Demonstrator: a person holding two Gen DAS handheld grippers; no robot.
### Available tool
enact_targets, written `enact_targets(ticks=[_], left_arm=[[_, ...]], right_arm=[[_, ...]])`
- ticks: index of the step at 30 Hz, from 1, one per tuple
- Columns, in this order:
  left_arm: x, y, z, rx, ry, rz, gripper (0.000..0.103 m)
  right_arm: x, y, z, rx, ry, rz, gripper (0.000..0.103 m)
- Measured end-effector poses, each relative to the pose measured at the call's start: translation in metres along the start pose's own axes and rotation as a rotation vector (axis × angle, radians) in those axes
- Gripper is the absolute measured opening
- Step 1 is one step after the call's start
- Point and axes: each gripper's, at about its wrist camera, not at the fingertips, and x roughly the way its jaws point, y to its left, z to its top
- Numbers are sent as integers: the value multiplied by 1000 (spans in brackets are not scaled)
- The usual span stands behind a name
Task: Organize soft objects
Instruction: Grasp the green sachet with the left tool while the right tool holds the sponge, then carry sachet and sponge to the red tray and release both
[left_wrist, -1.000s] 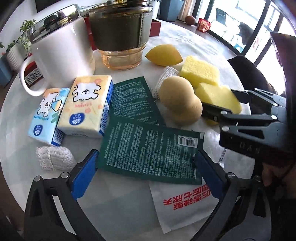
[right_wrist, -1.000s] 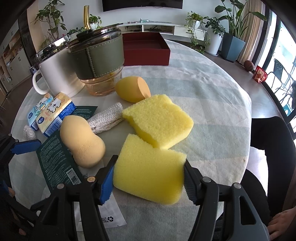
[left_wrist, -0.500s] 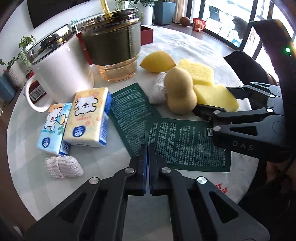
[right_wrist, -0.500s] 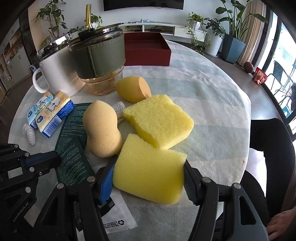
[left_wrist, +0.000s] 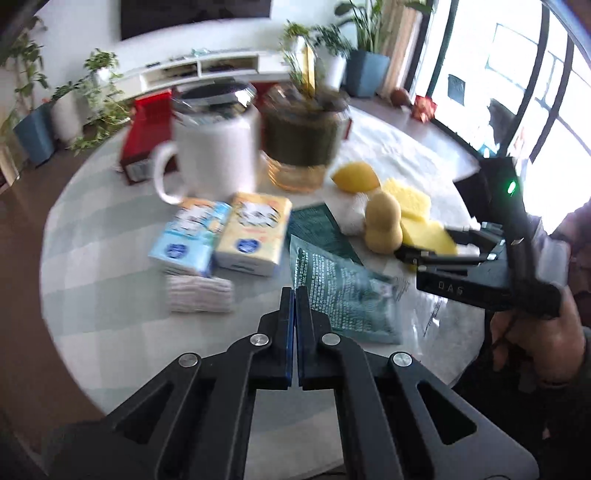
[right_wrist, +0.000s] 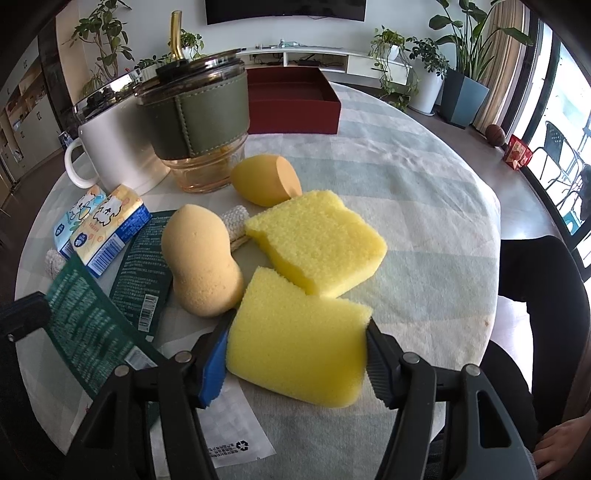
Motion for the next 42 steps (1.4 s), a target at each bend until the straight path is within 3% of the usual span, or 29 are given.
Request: enact_targets(ticks=[5,10,30,36,42], left_arm=[[-45,31,6,-82,-89,-25,0],[-72,39,17,-78,-155,-11,0],[-110,63,32,-67,-270,32,0],[-126,84,55,-58,-334,55,0],[-116,115,97,-39,-348,88,0]], right_arm=[[-1,1,0,0,-1,-3,65],[-3,0,0,2,-12,-3,64],[-78,-6,13,-10,-170,21,57],[-103,4,39,-57,-248,21,57],[-105,-6,94,-89,-328,-5,57]])
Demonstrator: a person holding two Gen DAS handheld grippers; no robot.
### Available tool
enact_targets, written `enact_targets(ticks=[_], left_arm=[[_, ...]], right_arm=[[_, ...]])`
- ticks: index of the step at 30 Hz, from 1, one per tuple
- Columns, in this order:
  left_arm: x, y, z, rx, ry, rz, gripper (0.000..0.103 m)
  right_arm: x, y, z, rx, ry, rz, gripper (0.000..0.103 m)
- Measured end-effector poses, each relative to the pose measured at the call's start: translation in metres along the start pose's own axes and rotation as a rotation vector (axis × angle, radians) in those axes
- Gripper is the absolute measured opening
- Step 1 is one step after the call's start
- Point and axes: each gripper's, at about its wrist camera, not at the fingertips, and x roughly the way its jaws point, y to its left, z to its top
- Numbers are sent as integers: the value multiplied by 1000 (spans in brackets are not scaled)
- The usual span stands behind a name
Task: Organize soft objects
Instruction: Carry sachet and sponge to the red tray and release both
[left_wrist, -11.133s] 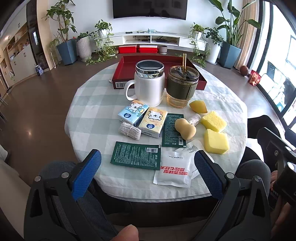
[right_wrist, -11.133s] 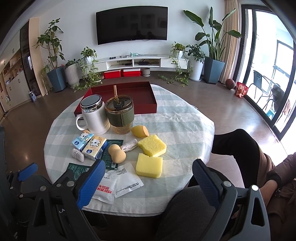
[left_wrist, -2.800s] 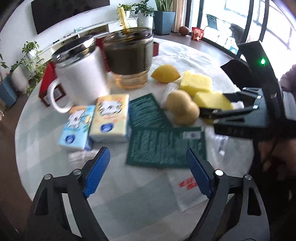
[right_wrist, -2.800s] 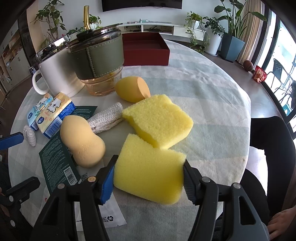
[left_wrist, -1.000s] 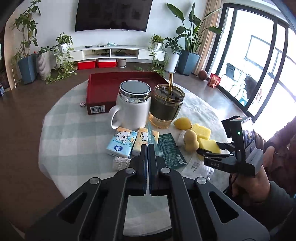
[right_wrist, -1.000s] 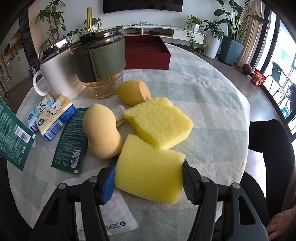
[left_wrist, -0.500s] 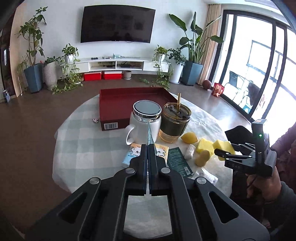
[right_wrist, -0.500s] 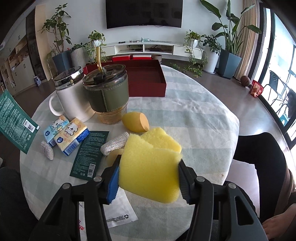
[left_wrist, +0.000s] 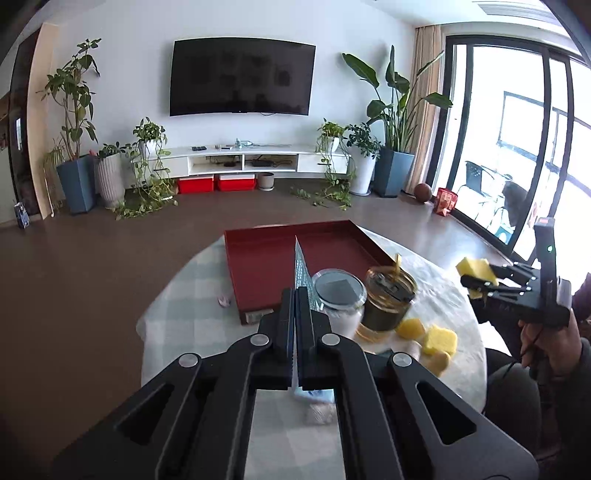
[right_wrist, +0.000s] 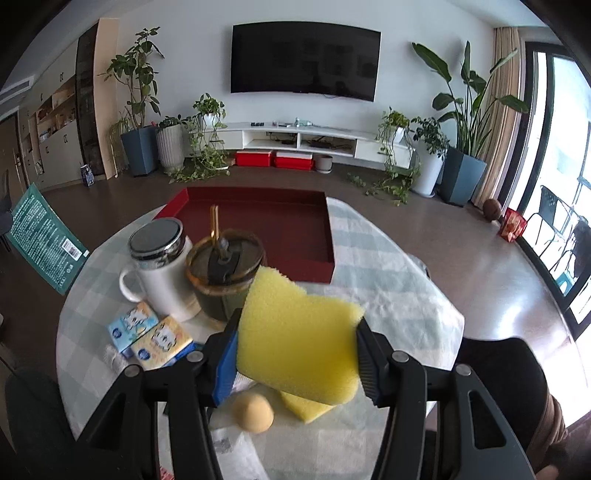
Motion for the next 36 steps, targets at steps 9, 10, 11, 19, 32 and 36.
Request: enact_targets(ticks=[9,10,11,19,32,36], left_arm=[[109,34,59,54,48,34,0],[119,36,63,57,56,36,0],[131,39,70,61,61,31,0],[227,37,72,118,192,-40,0],[299,50,39,18,329,-43,1],[299,58,34,-21,334,-25,11]], right_arm=[[95,-27,92,-82,-7,-24,57],[108,-30,98,-83,6,-6,57],[120,-32,104,-88,19,4,57],[212,-29,128,-201,125,80,57],[306,2,100,-316,300,131,63],[307,1,97,-303,297,123,67]])
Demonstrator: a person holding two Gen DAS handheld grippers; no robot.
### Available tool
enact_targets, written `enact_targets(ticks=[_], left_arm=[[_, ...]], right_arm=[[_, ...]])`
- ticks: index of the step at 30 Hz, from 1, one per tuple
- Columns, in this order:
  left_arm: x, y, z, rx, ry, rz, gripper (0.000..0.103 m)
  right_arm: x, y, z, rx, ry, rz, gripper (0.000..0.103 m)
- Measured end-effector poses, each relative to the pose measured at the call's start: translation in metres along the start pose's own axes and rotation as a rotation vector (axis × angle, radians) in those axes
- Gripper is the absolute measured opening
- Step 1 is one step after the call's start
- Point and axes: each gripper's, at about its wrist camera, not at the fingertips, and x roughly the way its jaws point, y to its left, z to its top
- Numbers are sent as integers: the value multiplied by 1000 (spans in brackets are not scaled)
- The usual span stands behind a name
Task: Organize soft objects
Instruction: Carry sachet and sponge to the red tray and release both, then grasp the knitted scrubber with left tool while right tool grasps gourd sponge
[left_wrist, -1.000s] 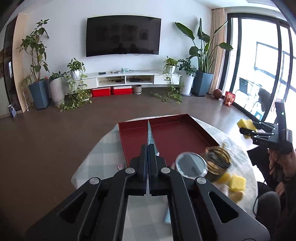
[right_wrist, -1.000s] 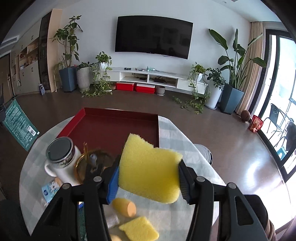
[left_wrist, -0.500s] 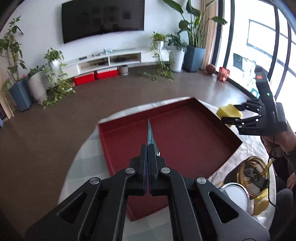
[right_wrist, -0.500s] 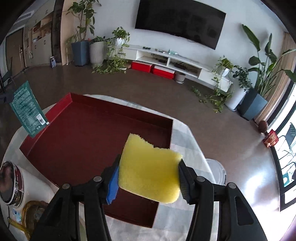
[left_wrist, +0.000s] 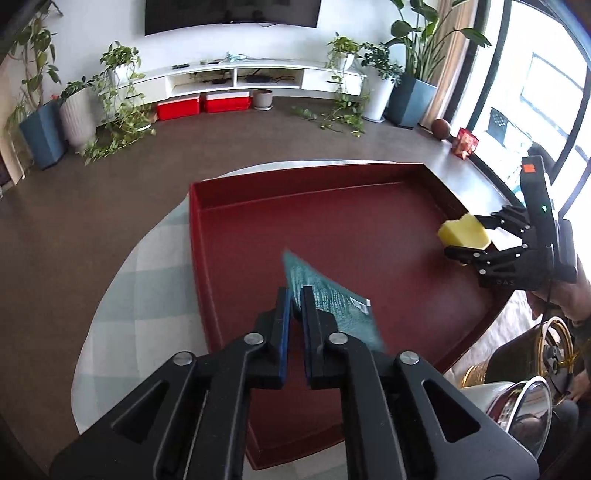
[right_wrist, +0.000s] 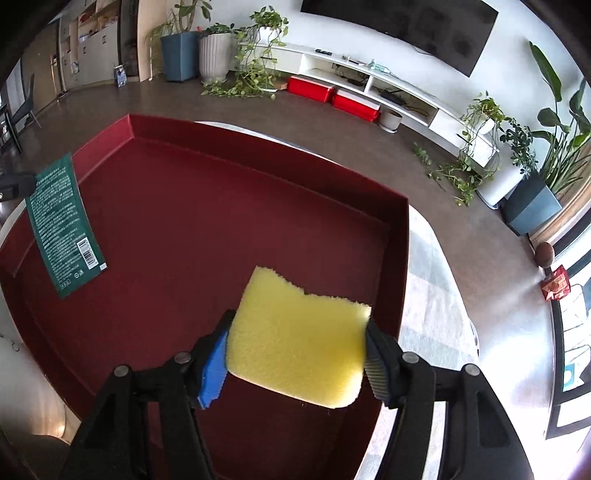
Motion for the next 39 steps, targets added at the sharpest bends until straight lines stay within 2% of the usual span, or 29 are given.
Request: enact_targets(ticks=[1,3,5,12,19,24,28,30,32,34,37,39], left_arm=[[1,2,1,-4,-2,2,16],[-3,6,0,-17,-15,2,46],[-9,8,1,-19,-38,5,60],[-49,17,-7,-44,-81,-11,60],[-109,7,-41,-73,-140,-13,63],[-138,-24,-72,-5,-163,6,63],[-149,-54,-86,46,-176,55,63],[-151,-65,-90,41,-186,70,63],[-151,-75,-96,56,-186,97,63],[-155,-84,-105,61,-199,133,63],[-161,-96,-124,46,-192,120,63],[-163,-107,-140,52,-179,140,63]], right_arm=[[0,0,-2,-2,3,-1,70],[1,-2,-3,3,7,5,79],[-3,-3,-3,4,9,7,83],[-35,-18,-7,67,-52,17,84],[-90,-19,-29,92,-114,17,84],[-125,-8,-53,115,-160,22,84],[-146,7,-67,131,-187,5,84],[-155,15,-73,142,-195,1,84],[-164,24,-79,145,-203,-51,84],[-172,29,-85,154,-204,-67,84],[-195,35,-104,181,-230,-97,84],[-208,39,-120,207,-244,-88,84]])
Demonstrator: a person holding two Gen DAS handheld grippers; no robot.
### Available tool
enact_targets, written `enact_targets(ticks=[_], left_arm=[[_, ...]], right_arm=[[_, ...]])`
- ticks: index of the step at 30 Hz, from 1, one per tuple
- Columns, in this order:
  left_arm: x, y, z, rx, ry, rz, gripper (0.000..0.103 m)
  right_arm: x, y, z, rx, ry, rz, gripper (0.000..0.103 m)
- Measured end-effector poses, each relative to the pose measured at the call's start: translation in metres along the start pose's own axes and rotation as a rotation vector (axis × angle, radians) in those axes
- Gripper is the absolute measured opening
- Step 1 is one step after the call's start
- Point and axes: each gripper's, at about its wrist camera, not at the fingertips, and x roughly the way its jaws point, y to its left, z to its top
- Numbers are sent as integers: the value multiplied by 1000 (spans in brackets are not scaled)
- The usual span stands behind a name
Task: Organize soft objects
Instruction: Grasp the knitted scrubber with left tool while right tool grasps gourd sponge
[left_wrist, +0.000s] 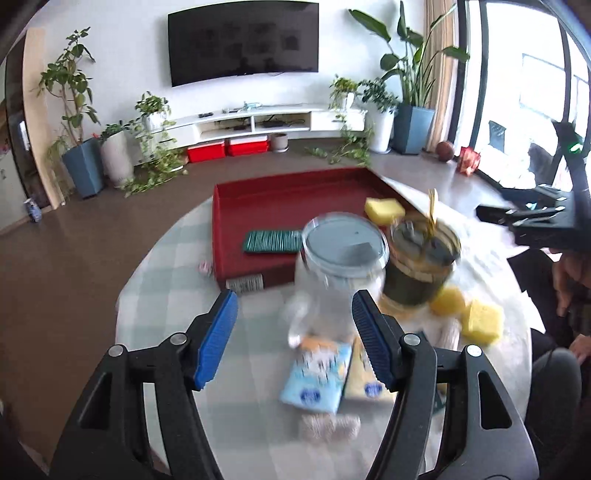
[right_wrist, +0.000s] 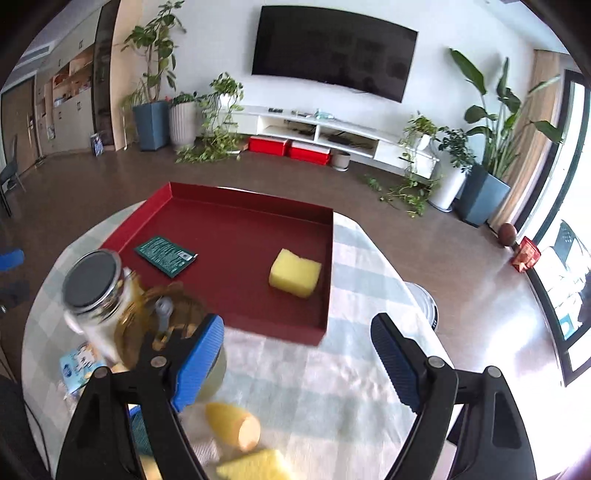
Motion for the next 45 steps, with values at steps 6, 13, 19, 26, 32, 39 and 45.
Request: enact_targets(ticks=[6,13,19,26,32,39,45], left_arm=[[-17,-31,-47,78,37,-12,63],[-11,-20,-90,17,114,43,63],[12,-25,-102,43,182,29,63],[40,-38,-104,58,250,16,63],[52,-35,-110,16,275,21,65],[49,-38,-113,10,247,-17,53],[42,-41,-112,10,230,-43,50]], right_arm=[[-36,30,-51,-25,-1,62,85],[-27,71,-106,-93,81,125,85],[-8,87,-125,-143,116,134,84],[7,81,-129,-109,151,189,84],[11,88,-133,-130,161,224,84],[24,97,-138,-137,208,278,75],[22,97,-141,-121,202,299,44]])
